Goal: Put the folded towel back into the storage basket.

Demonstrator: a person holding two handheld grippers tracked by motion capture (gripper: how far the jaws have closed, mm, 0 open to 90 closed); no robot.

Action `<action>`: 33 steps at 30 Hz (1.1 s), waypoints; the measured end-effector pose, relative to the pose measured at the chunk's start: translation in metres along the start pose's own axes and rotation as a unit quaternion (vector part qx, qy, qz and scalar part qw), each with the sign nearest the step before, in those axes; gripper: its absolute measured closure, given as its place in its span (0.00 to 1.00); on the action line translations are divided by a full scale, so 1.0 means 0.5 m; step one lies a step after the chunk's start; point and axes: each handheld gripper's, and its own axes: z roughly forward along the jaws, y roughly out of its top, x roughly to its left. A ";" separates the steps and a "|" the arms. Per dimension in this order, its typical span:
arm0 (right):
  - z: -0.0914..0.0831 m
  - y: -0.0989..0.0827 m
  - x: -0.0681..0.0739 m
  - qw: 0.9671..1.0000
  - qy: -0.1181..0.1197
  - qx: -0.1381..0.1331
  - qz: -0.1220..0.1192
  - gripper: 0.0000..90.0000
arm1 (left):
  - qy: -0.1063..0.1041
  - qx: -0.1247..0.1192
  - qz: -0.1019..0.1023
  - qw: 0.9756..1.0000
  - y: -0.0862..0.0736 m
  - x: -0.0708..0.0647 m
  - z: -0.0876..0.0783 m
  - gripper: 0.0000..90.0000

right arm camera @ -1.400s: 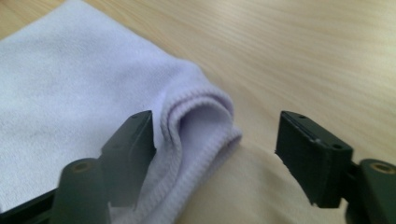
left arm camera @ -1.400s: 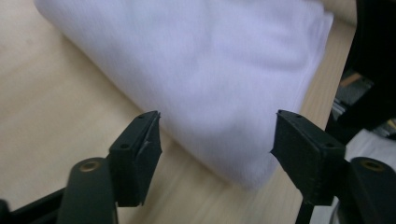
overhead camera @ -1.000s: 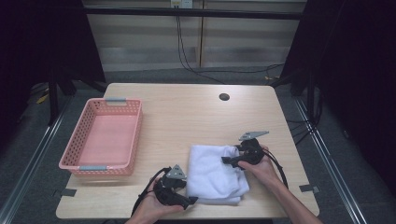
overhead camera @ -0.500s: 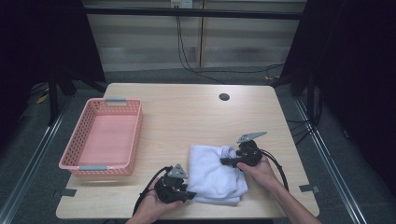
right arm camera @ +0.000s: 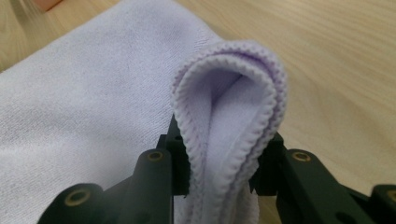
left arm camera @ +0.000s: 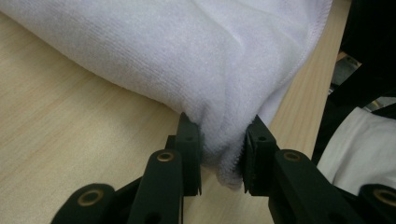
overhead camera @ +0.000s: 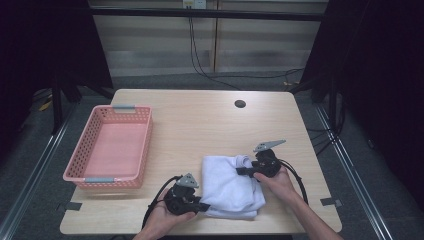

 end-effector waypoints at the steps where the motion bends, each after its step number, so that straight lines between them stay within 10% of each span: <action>1: -0.002 0.003 0.000 1.000 0.000 -0.004 0.001 0.75 | -0.005 -0.005 -0.003 1.000 0.002 0.000 -0.003 0.80; 33: -0.031 0.152 0.009 0.998 0.036 -0.056 -0.013 0.75 | 0.018 -0.069 0.011 0.997 0.067 0.033 -0.139 0.81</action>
